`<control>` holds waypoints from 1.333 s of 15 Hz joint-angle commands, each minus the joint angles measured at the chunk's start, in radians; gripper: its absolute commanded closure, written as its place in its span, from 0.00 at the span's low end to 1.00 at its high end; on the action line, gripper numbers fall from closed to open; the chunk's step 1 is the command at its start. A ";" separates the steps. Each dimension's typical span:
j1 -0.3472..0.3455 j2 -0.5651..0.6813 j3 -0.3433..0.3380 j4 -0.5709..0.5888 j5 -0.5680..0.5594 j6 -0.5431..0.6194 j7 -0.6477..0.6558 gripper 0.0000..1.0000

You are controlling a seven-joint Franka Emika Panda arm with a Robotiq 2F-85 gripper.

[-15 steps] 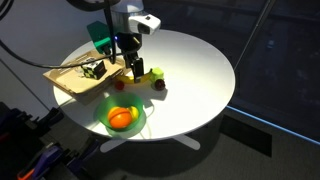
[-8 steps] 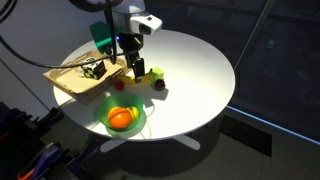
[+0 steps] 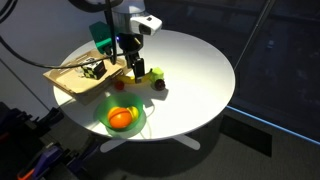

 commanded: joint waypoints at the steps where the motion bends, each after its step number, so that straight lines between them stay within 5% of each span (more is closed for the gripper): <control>1: -0.003 0.012 -0.003 0.013 0.008 0.033 -0.002 0.00; 6: -0.012 0.046 0.001 0.042 0.019 0.095 -0.015 0.00; 20: -0.019 0.200 0.015 0.261 0.040 0.025 0.004 0.00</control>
